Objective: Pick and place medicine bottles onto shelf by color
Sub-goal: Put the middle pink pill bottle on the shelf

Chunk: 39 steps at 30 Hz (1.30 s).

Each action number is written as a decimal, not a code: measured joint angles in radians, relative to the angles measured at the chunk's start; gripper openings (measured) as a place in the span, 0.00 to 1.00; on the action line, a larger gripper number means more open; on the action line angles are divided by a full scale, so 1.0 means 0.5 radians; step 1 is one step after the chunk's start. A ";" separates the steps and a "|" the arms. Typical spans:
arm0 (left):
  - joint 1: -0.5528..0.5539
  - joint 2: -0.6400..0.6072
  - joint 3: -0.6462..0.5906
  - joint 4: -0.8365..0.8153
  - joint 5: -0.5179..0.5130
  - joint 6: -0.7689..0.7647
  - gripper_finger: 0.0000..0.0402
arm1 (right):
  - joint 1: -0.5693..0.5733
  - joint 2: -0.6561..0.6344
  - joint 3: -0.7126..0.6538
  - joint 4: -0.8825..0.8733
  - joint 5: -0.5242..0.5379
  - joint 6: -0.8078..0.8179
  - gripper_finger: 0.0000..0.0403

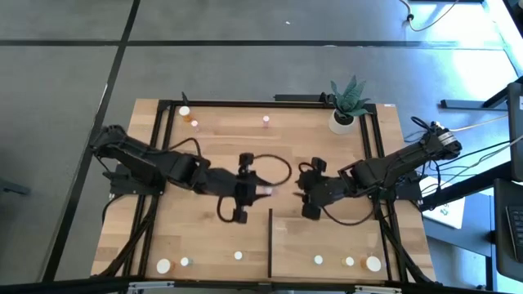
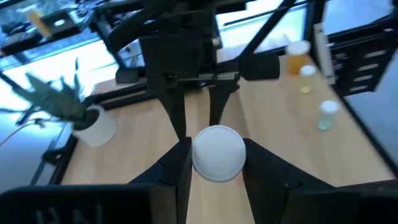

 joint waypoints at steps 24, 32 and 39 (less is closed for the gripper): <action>-0.292 0.883 0.850 -0.166 0.104 0.000 0.27 | 0.508 -0.376 0.000 0.155 -0.028 -0.002 0.44; -0.329 1.026 0.866 -0.189 0.166 -0.152 0.27 | 0.558 -0.373 0.000 0.155 -0.029 -0.004 0.44; -0.289 1.045 0.866 -0.201 0.197 -0.274 0.27 | 0.558 -0.373 0.000 0.155 -0.029 -0.005 0.44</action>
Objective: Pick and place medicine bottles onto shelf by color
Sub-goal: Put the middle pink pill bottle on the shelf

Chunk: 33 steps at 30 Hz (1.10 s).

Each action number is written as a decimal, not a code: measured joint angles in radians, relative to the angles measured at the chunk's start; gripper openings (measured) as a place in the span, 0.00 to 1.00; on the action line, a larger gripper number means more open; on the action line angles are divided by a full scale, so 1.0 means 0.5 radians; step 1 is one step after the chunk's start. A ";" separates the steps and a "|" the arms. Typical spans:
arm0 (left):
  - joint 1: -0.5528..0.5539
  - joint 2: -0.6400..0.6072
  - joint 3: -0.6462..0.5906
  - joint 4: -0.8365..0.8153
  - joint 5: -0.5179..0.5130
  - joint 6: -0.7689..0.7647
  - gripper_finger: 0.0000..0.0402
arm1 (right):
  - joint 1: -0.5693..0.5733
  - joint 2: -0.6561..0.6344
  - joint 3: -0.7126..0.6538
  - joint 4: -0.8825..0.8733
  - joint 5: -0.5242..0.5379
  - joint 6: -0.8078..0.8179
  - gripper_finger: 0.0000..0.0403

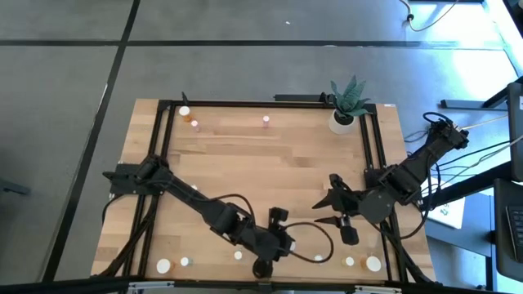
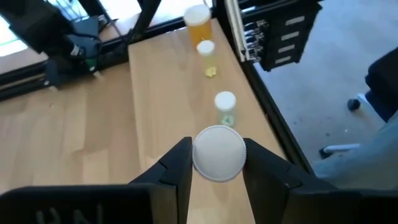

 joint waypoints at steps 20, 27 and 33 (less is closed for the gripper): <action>0.151 0.004 0.525 -0.711 0.016 -0.074 0.27 | 0.000 0.001 0.000 -0.001 0.000 0.002 0.44; 0.165 0.003 0.549 -0.756 0.056 -0.057 0.27 | 0.000 0.001 0.001 -0.001 -0.107 0.003 0.44; 0.166 0.003 0.549 -0.785 0.053 -0.057 0.27 | 0.000 0.001 0.001 0.011 -0.123 0.008 0.44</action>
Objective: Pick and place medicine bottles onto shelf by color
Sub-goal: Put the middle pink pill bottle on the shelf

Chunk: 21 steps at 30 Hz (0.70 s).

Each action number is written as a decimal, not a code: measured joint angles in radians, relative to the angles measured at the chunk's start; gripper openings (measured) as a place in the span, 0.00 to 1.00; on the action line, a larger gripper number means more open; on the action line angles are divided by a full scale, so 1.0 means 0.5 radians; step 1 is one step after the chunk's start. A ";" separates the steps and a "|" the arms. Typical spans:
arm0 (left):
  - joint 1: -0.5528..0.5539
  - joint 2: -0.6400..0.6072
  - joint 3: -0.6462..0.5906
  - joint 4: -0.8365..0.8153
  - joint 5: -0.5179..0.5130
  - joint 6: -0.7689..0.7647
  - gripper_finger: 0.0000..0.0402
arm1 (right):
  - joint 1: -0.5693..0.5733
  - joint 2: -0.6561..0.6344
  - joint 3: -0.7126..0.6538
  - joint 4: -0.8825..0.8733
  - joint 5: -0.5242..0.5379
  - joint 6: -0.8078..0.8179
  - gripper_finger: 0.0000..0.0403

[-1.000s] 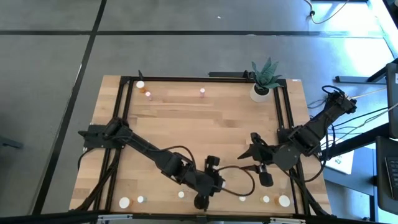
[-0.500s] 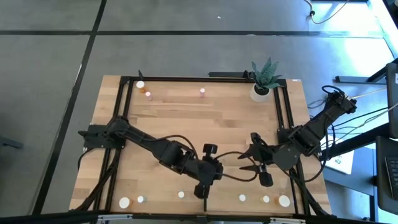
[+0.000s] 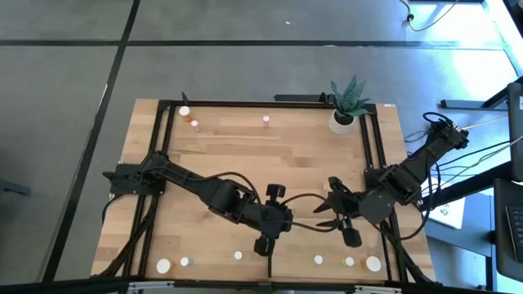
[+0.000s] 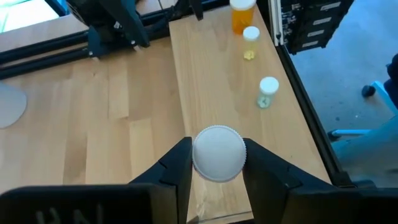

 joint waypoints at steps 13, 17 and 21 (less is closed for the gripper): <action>0.011 0.000 -0.001 -0.012 -0.058 0.014 0.27 | -0.002 0.077 0.002 -0.023 0.001 -0.022 0.44; 0.010 0.000 -0.001 -0.012 -0.057 0.015 0.27 | -0.019 0.179 0.002 0.004 0.005 -0.139 0.44; 0.011 0.000 -0.001 -0.009 -0.058 0.015 0.27 | -0.059 0.260 0.002 0.028 0.146 -0.157 0.44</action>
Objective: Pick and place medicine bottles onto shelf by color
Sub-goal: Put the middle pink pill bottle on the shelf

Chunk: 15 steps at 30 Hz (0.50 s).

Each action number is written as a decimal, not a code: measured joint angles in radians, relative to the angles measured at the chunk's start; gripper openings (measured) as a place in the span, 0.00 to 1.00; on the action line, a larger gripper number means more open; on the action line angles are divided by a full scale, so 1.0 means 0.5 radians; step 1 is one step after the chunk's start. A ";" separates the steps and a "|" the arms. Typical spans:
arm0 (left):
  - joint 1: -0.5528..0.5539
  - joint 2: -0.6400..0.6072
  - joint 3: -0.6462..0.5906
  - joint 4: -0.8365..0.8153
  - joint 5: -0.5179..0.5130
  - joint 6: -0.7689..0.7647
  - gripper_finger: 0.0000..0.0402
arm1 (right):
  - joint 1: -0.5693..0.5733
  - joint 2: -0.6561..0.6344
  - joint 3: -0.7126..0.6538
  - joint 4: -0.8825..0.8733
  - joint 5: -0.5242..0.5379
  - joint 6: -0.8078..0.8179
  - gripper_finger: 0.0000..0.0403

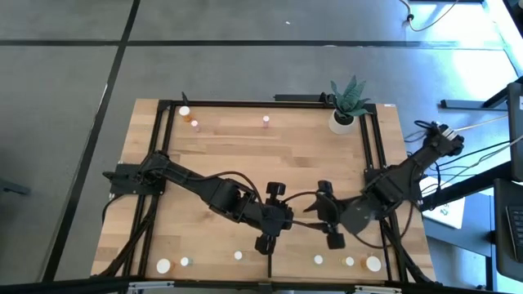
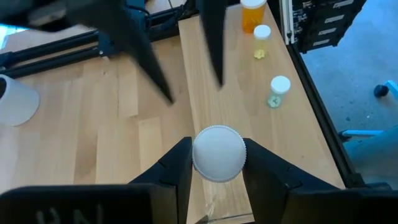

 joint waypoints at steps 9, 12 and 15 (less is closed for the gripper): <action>0.000 0.000 0.000 -0.002 0.002 0.001 0.27 | -0.112 0.064 0.000 0.126 -0.014 -0.009 0.44; 0.000 0.000 -0.001 -0.002 0.002 0.001 0.27 | -0.132 0.064 0.000 0.172 -0.074 -0.009 0.44; 0.000 0.000 -0.001 -0.002 0.002 0.001 0.27 | -0.147 0.088 0.000 0.212 -0.092 -0.009 0.44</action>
